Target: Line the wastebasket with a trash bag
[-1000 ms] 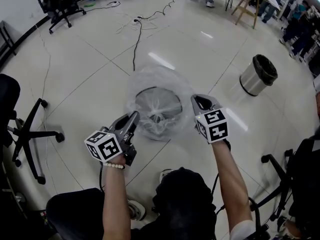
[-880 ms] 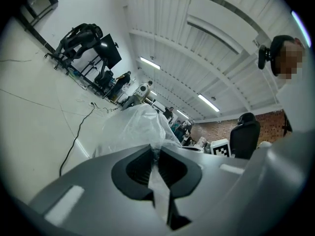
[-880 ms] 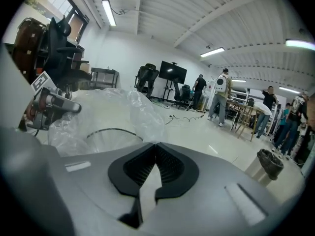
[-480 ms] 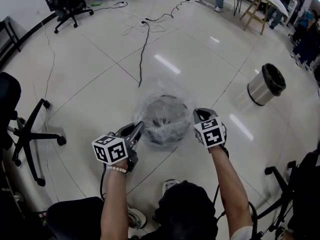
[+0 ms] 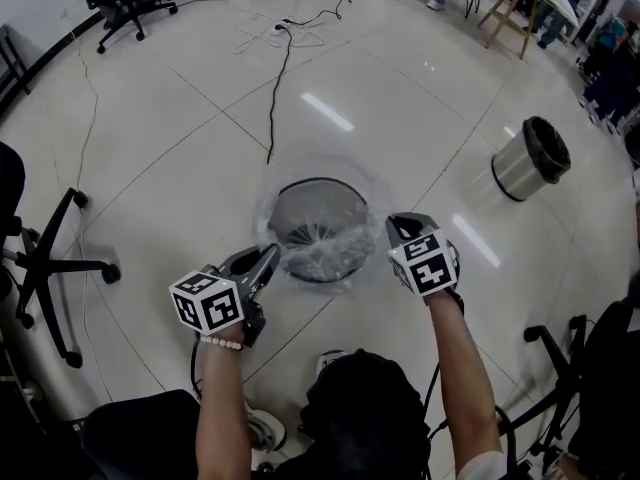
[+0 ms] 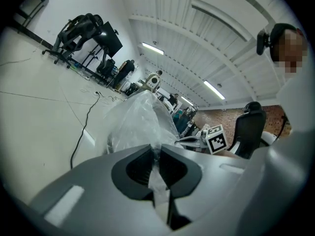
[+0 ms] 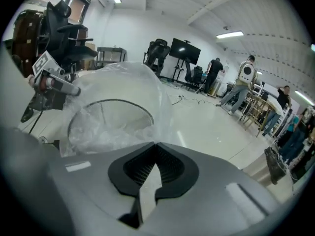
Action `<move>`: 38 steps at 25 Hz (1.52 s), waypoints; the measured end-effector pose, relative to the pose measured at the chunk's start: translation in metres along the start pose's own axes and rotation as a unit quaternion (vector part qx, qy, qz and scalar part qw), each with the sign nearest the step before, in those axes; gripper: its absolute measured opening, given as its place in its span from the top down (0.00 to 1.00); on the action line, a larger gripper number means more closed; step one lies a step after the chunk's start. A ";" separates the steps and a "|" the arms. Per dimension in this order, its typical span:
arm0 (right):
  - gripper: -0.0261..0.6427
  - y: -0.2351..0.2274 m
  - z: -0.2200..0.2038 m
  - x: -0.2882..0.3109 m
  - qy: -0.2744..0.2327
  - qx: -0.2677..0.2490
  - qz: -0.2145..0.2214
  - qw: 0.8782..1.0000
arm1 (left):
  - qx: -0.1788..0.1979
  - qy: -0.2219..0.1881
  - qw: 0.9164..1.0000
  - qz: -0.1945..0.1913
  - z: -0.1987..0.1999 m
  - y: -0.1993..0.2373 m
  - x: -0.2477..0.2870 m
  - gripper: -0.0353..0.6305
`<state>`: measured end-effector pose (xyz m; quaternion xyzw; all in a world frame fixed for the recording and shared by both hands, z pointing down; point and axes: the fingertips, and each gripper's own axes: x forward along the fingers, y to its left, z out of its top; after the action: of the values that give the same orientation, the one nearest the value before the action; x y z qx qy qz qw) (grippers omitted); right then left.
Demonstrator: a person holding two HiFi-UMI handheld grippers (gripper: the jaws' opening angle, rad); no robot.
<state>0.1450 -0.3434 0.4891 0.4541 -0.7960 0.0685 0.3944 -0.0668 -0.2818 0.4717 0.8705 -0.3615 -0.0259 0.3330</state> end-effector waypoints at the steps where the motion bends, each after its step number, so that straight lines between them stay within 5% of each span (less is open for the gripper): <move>1: 0.96 0.001 -0.007 0.005 0.018 -0.001 0.007 1.000 | -0.002 0.009 1.000 0.002 -0.004 0.001 0.002 0.93; 7: 0.88 0.013 -0.046 0.033 0.082 0.031 0.077 0.993 | -0.016 0.014 0.999 0.027 -0.006 0.016 0.001 0.93; 9: 0.96 0.018 -0.057 0.032 0.109 0.028 0.107 0.988 | -0.024 0.019 0.999 0.031 -0.004 0.022 -0.003 0.93; 13: 0.96 0.013 -0.073 0.027 0.152 0.000 0.120 0.981 | -0.036 0.053 0.998 0.002 -0.016 0.015 -0.007 0.93; 14: 0.89 0.008 -0.069 0.025 0.148 0.003 0.114 0.982 | -0.036 0.056 0.998 0.003 -0.017 0.015 -0.007 0.93; 16: 0.60 -0.002 -0.054 0.014 0.127 0.019 0.109 0.986 | -0.034 0.054 0.998 0.013 -0.017 0.017 -0.006 0.93; 20: 0.58 -0.015 -0.001 -0.034 0.060 0.035 0.139 0.988 | -0.031 0.045 0.998 0.031 -0.013 0.022 -0.004 0.93; 21: 0.60 -0.012 0.013 -0.045 0.047 0.015 0.153 0.987 | -0.031 0.039 0.998 0.032 -0.011 0.022 -0.003 0.93; 23: 0.96 0.003 0.042 -0.058 0.026 -0.056 0.175 0.983 | -0.031 0.024 0.999 0.031 -0.006 0.021 -0.003 0.92; 27: 0.89 0.050 0.061 -0.050 0.070 -0.206 0.224 0.950 | -0.023 0.003 0.999 0.029 0.004 0.017 -0.006 0.66; 29: 0.90 0.072 0.065 -0.037 0.098 -0.240 0.252 0.932 | -0.021 -0.008 0.999 0.032 0.011 0.017 -0.011 0.54; 32: 0.96 0.102 0.082 -0.009 0.098 -0.245 0.290 0.920 | -0.021 -0.021 0.999 0.031 0.021 0.019 -0.021 0.51; 35: 0.96 0.120 0.074 0.038 0.125 -0.281 0.280 0.909 | -0.021 -0.024 0.999 0.037 0.025 0.023 -0.026 0.51; 38: 0.96 0.150 0.025 0.070 0.191 -0.320 0.329 0.868 | -0.024 -0.043 0.998 0.051 0.035 0.031 -0.032 0.45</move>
<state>-0.0046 -0.3150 0.5577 -0.0069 -0.7868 0.0210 0.6168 -0.1195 -0.2965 0.4566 0.8411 -0.4183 -0.0546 0.3386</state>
